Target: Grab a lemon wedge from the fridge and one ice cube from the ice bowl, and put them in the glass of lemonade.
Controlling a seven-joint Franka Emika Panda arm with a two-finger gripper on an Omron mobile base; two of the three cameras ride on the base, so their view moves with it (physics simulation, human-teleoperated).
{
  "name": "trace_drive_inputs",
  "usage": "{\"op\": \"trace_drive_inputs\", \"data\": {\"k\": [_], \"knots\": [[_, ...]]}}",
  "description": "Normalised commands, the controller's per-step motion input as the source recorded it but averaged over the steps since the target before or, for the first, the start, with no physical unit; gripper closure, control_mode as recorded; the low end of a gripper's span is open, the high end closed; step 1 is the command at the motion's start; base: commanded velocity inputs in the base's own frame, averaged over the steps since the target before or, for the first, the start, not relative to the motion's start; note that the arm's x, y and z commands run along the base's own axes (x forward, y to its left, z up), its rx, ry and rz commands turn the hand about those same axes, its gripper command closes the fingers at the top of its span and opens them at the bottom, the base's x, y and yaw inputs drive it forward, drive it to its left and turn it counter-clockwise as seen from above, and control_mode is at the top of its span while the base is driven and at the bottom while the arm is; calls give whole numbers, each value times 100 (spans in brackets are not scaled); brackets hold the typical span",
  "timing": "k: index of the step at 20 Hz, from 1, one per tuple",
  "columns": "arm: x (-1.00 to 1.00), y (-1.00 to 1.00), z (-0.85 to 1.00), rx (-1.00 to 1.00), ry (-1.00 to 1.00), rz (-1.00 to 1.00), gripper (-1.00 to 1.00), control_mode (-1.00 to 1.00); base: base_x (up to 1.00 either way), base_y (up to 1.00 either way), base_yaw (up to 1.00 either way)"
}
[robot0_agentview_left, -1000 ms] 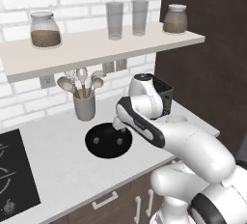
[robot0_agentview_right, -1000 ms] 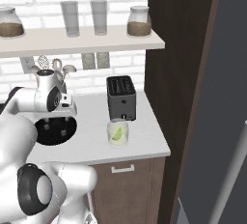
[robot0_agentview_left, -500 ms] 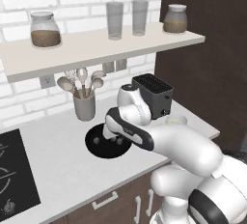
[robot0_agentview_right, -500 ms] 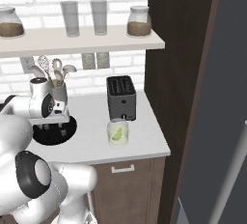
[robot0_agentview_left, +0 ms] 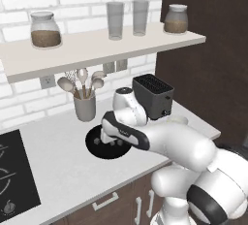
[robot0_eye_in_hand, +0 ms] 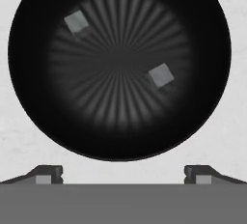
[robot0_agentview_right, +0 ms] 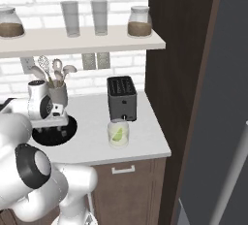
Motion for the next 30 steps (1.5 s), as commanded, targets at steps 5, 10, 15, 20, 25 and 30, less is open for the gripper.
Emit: {"op": "trace_drive_inputs", "data": {"k": [5, 10, 15, 20, 25, 30], "knots": [[14, -4, -27, 0, 15, 0, -100, -100, 0, 0, 0], [17, -1, -24, 0, 15, 0, -100, -100, 0, 0, 0], [1, 6, -3, -1, 3, 0, -100, -100, 0, 0, 0], [0, 15, -10, -7, 0, 0, -100, -100, 0, 0, 0], [3, 2, -4, -5, 0, 0, -100, -100, 0, 0, 0], [0, -3, 0, -4, -1, -1, -100, -100, 0, 0, 0]]}}
